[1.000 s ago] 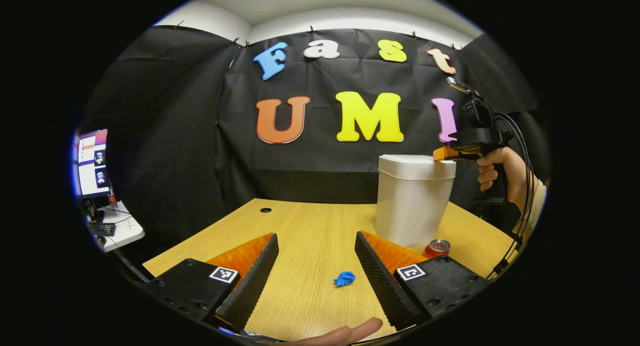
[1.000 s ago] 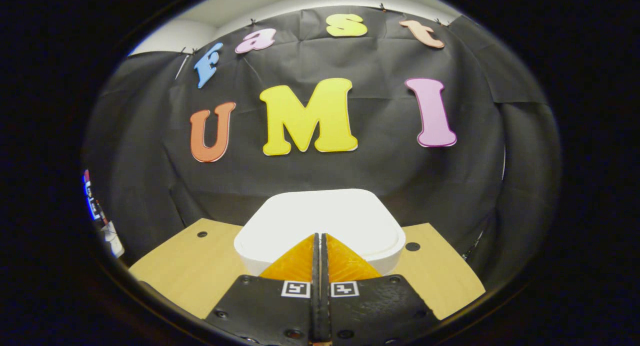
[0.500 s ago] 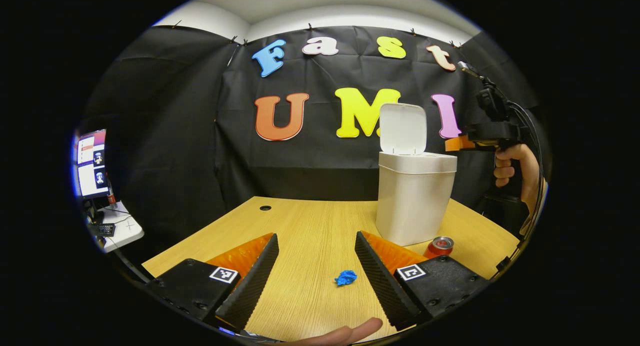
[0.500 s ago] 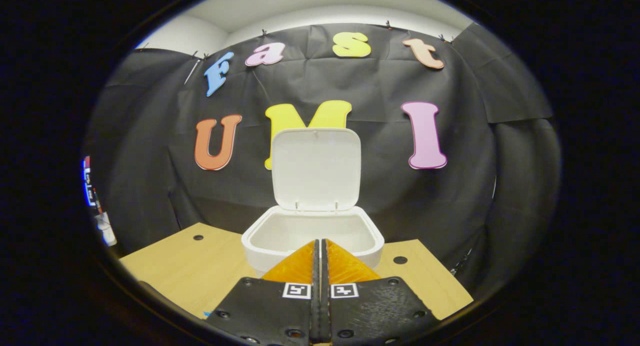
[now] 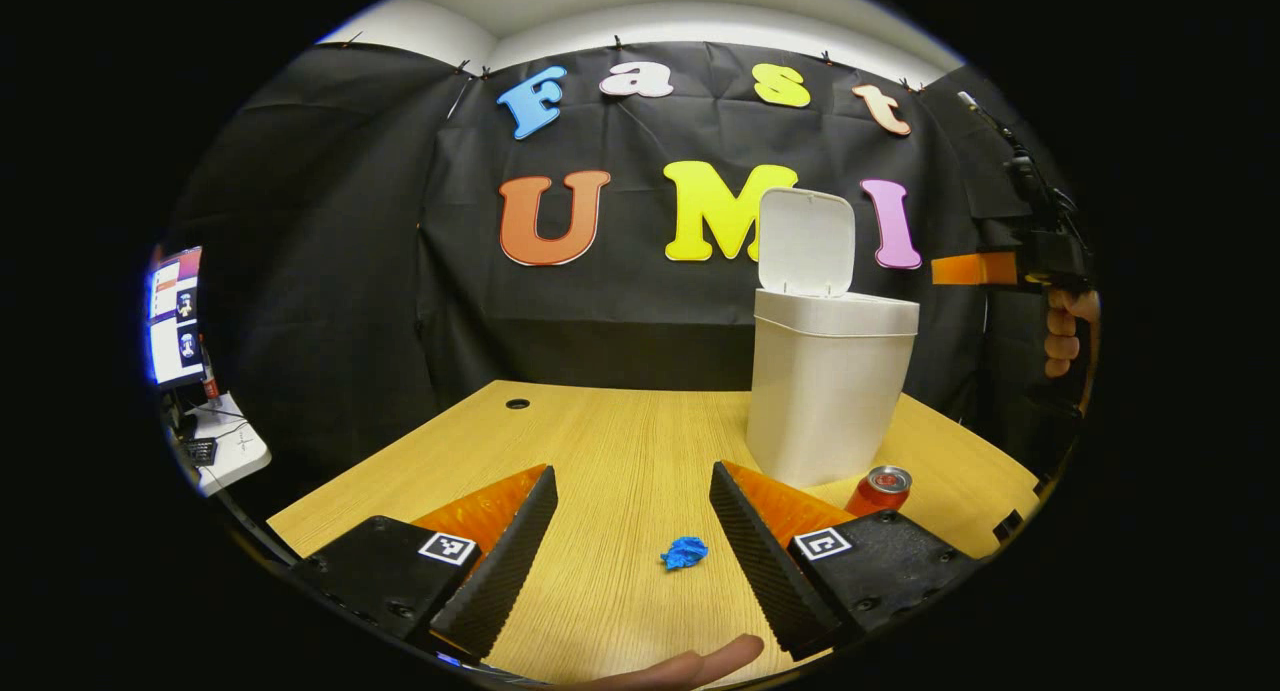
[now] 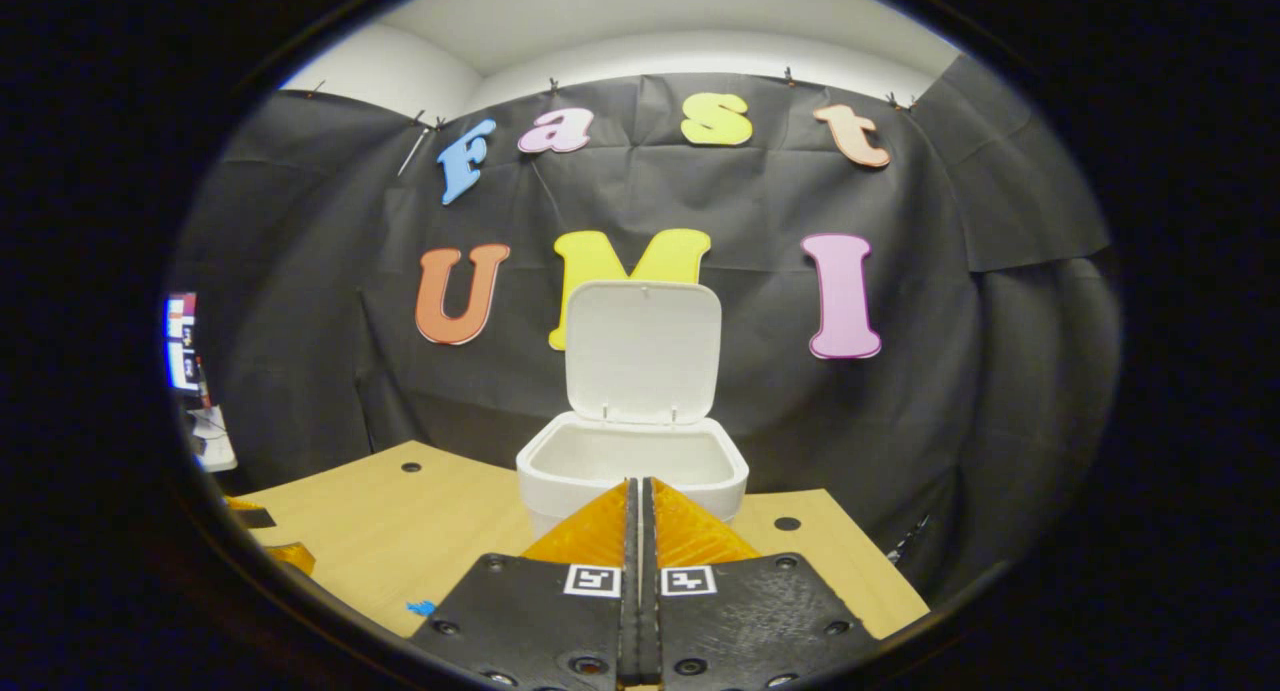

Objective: Press the lid of the desktop garbage bin to open it, pick up the crumpled paper on the desktop and throw it into the bin, then pick up the pop can on the desktop and drop it into the bin, and finally close the garbage bin lid.

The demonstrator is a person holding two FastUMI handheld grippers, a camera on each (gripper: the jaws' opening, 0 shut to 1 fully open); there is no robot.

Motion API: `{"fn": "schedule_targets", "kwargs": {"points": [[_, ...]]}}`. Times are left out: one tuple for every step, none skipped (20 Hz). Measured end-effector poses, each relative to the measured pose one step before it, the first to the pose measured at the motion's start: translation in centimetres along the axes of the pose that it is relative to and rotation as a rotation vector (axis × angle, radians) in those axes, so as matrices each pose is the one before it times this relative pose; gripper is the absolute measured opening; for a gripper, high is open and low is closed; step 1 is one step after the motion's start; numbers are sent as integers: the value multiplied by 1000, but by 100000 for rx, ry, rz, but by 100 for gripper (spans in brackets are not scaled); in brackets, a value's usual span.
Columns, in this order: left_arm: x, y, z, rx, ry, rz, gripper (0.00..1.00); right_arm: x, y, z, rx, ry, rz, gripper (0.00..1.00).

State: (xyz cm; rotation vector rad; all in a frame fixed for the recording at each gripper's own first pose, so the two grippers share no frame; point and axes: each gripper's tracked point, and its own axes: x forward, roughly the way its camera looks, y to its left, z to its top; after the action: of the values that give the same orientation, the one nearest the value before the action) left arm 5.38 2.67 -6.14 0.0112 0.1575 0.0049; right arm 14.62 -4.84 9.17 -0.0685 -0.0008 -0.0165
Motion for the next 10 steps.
{"fn": "schedule_targets", "kwargs": {"points": [[425,-97,-136,801,-488,-140,99,-735,21,-508,-1168,-524,11,17],[575,-130,-147,897,-601,-227,99,-835,-13,-447,-1041,-222,-197,35],[681,-93,-491,950,411,-334,99,-760,-63,-303,-829,-680,-689,48],[868,93,-958,244,2168,-71,99,-677,331,-383,21,-307,521,50],[670,-68,-864,-404,2329,-302,99,-543,411,-390,185,69,1179,59],[616,-290,-944,-882,2504,-1026,99,-667,696,-299,-271,-951,2632,65],[618,-225,-996,-1124,2706,-927,99,-398,522,-157,-789,-807,2080,77],[640,42,-922,-790,2833,-89,99,-395,30,-556,-831,235,1296,82],[608,263,-746,31,1988,1486,99,-398,55,-347,-705,93,410,97],[583,79,-325,-202,617,487,99,-380,-157,-406,261,85,44,95]]}}
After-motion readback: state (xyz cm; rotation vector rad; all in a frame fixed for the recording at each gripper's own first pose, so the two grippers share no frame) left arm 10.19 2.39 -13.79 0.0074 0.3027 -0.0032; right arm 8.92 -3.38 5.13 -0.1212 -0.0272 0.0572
